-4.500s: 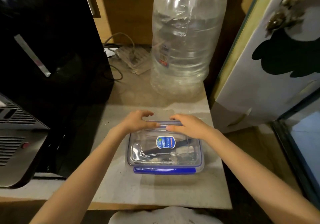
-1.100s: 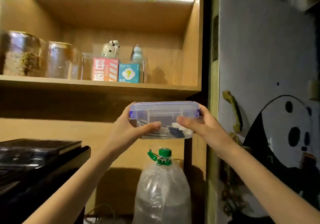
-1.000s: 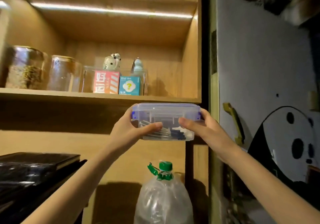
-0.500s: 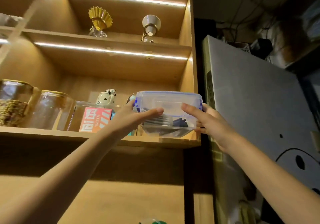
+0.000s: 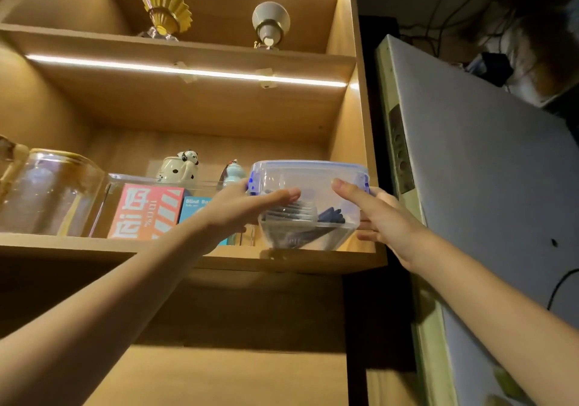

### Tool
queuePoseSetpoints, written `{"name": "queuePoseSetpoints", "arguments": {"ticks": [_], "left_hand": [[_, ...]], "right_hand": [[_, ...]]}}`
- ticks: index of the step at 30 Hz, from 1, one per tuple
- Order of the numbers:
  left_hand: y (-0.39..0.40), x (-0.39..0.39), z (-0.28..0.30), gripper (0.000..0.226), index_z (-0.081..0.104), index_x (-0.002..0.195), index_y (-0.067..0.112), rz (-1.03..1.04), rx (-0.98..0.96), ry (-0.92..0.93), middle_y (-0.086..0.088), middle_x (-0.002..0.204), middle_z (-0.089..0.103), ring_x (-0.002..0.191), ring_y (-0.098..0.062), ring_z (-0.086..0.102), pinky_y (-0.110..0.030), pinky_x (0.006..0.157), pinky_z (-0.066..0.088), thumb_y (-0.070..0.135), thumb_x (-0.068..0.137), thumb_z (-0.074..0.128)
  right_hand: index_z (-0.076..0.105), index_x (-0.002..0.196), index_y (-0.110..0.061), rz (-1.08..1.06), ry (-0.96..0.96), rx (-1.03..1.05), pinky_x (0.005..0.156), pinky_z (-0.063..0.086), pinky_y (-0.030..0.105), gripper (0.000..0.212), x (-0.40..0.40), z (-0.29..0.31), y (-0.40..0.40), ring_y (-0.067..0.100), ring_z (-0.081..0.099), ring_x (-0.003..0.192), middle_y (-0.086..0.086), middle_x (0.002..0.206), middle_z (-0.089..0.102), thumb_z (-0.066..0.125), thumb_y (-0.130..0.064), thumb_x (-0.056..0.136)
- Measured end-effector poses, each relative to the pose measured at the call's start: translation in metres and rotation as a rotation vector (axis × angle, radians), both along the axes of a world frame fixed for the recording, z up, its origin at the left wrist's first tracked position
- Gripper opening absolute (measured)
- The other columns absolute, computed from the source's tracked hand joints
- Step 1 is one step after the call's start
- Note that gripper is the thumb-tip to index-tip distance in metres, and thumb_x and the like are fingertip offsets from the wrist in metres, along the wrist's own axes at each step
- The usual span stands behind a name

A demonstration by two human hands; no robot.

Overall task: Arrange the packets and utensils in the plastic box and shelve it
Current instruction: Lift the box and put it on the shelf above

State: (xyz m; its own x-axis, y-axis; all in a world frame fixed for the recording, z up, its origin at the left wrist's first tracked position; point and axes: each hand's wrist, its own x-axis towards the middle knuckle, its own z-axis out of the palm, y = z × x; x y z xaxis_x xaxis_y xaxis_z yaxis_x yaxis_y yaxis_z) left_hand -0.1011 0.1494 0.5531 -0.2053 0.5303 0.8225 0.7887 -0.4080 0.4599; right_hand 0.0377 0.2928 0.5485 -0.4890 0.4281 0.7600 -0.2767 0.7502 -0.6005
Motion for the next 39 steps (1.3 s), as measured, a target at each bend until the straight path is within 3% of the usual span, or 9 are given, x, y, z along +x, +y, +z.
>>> {"name": "queuePoseSetpoints", "arguments": {"ticks": [4, 6, 10, 13, 16, 23, 29, 35, 39], "left_hand": [[0.018, -0.012, -0.001, 0.006, 0.052, 0.081, 0.031, 0.017, -0.02, 0.046, 0.008, 0.077, 0.06, 0.05, 0.01, 0.06, 0.0, 0.042, 0.042, 0.03, 0.086, 0.056], [0.029, -0.021, -0.004, 0.004, 0.054, 0.083, 0.032, 0.036, -0.028, 0.088, 0.009, 0.079, 0.061, 0.055, 0.009, 0.061, -0.001, 0.045, 0.043, 0.034, 0.085, 0.056], [0.052, -0.041, -0.008, 0.017, 0.059, 0.08, 0.032, 0.12, -0.001, 0.118, 0.009, 0.083, 0.065, 0.075, -0.003, 0.06, -0.014, 0.061, 0.044, 0.048, 0.078, 0.056], [0.066, -0.049, -0.01, 0.032, 0.056, 0.06, 0.026, 0.274, 0.04, 0.152, 0.011, 0.057, 0.06, 0.056, 0.0, 0.054, -0.007, 0.052, 0.039, 0.052, 0.078, 0.056], [0.078, -0.056, -0.011, 0.057, 0.032, 0.043, 0.018, 0.489, 0.079, 0.213, 0.008, 0.03, 0.036, 0.033, -0.004, 0.04, -0.012, 0.037, 0.029, 0.057, 0.078, 0.054], [0.09, -0.058, -0.018, 0.066, 0.04, 0.051, 0.013, 0.705, -0.018, 0.355, -0.002, 0.051, 0.042, 0.051, -0.017, 0.045, -0.03, 0.059, 0.039, 0.076, 0.06, 0.021], [0.099, -0.061, -0.027, 0.066, 0.051, 0.067, 0.014, 0.988, 0.078, 0.466, -0.006, 0.07, 0.056, 0.077, -0.029, 0.061, -0.041, 0.082, 0.043, 0.071, 0.08, 0.02], [0.102, -0.06, -0.028, 0.061, 0.047, 0.075, 0.013, 1.033, 0.03, 0.497, -0.006, 0.074, 0.054, 0.081, -0.027, 0.059, -0.043, 0.091, 0.037, 0.065, 0.085, 0.017], [0.1, -0.058, -0.033, 0.058, 0.044, 0.078, 0.013, 1.042, 0.028, 0.531, -0.006, 0.078, 0.055, 0.087, -0.028, 0.06, -0.043, 0.091, 0.036, 0.064, 0.087, 0.016]], "right_hand": [[0.037, 0.132, -0.019, -0.027, 0.022, 0.01, 0.091, 0.046, 0.035, 0.076, -0.014, -0.003, 0.02, 0.015, 0.058, 0.094, 0.003, 0.117, 0.057, 0.058, -0.06, 0.072], [0.034, 0.135, -0.016, -0.047, 0.035, 0.044, 0.082, 0.048, 0.029, 0.076, -0.02, -0.005, 0.028, 0.009, 0.057, 0.087, 0.003, 0.119, 0.058, 0.058, -0.057, 0.076], [0.036, 0.133, -0.019, -0.151, 0.061, 0.123, 0.093, 0.048, 0.037, 0.073, -0.033, -0.008, 0.048, 0.017, 0.06, 0.098, 0.003, 0.119, 0.06, 0.057, -0.06, 0.076], [0.037, 0.131, -0.018, -0.207, 0.087, 0.16, 0.087, 0.052, 0.037, 0.07, -0.042, -0.008, 0.06, 0.021, 0.062, 0.098, 0.004, 0.114, 0.061, 0.057, -0.059, 0.078], [0.037, 0.131, -0.016, -0.275, 0.068, 0.22, 0.083, 0.053, 0.034, 0.066, -0.053, -0.008, 0.069, 0.02, 0.059, 0.101, 0.003, 0.118, 0.058, 0.053, -0.058, 0.082], [0.019, 0.144, -0.011, -0.412, 0.053, 0.267, 0.104, 0.04, 0.045, 0.074, -0.071, -0.01, 0.075, 0.029, 0.043, 0.126, 0.011, 0.144, 0.038, 0.04, -0.055, 0.09], [-0.019, 0.145, -0.018, -0.612, -0.077, 0.308, 0.112, 0.028, 0.047, 0.08, -0.08, -0.02, 0.07, 0.033, 0.021, 0.142, 0.012, 0.158, 0.0, 0.029, -0.055, 0.093], [-0.021, 0.145, -0.019, -0.704, -0.126, 0.306, 0.107, 0.032, 0.045, 0.077, -0.078, -0.023, 0.061, 0.035, 0.025, 0.14, 0.014, 0.158, 0.0, 0.024, -0.055, 0.094], [-0.019, 0.145, -0.014, -0.724, -0.153, 0.336, 0.102, 0.037, 0.043, 0.073, -0.073, -0.029, 0.052, 0.036, 0.036, 0.132, 0.016, 0.152, 0.027, 0.022, -0.049, 0.097]]}}
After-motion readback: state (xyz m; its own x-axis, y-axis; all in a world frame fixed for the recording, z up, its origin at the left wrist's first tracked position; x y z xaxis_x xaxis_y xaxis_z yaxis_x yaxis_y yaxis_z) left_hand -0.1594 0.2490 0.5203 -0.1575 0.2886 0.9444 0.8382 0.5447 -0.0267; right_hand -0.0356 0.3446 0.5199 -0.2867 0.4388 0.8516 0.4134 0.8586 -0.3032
